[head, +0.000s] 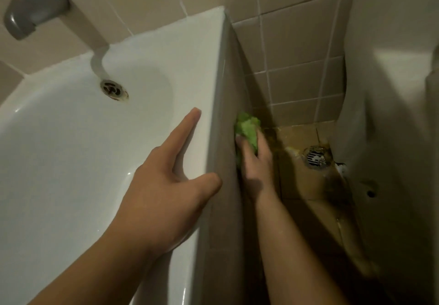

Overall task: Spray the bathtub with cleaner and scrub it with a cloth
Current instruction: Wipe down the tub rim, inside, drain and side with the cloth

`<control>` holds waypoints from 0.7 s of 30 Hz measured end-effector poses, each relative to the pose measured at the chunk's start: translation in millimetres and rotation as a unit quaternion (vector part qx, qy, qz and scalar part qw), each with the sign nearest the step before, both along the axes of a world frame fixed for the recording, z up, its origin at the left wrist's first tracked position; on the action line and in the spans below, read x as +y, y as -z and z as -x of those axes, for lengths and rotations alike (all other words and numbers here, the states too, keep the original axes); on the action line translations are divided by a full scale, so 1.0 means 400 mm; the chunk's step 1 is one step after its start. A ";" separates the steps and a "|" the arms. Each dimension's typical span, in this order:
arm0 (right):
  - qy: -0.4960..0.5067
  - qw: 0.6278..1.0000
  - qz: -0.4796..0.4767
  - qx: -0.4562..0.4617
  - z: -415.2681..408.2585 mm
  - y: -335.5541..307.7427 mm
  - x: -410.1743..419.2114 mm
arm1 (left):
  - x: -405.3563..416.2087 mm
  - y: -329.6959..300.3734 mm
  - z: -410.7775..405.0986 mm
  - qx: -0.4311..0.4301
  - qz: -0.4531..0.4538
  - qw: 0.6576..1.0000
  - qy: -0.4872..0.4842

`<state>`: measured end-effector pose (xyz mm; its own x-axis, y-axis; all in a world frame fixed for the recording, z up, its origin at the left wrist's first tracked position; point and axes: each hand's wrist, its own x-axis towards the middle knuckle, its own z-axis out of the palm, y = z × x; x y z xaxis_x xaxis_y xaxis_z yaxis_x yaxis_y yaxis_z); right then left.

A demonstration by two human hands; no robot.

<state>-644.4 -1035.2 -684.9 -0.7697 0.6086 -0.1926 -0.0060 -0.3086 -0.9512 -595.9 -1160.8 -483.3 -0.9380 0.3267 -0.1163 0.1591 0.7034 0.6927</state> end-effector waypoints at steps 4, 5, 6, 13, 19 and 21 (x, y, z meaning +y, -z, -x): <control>0.010 0.981 -0.086 0.176 -0.072 -0.235 -0.027 | 0.018 0.004 0.035 0.026 -0.003 1.000 0.010; 0.005 0.974 -0.093 0.205 -0.093 -0.250 -0.035 | 0.022 0.004 0.042 0.028 -0.004 1.000 0.004; -0.006 0.970 -0.099 0.220 -0.111 -0.249 -0.041 | 0.026 0.003 0.046 0.027 -0.004 1.000 0.000; 0.001 0.998 0.038 0.044 -0.076 0.060 -0.033 | 0.043 -0.007 0.061 0.022 0.026 0.999 -0.013; 0.031 0.989 0.109 -0.099 0.025 0.296 0.010 | 0.054 -0.010 0.071 0.016 0.030 0.999 -0.003; 0.028 0.987 0.116 -0.105 0.062 0.290 0.024 | 0.055 -0.011 0.078 0.012 0.025 1.000 -0.004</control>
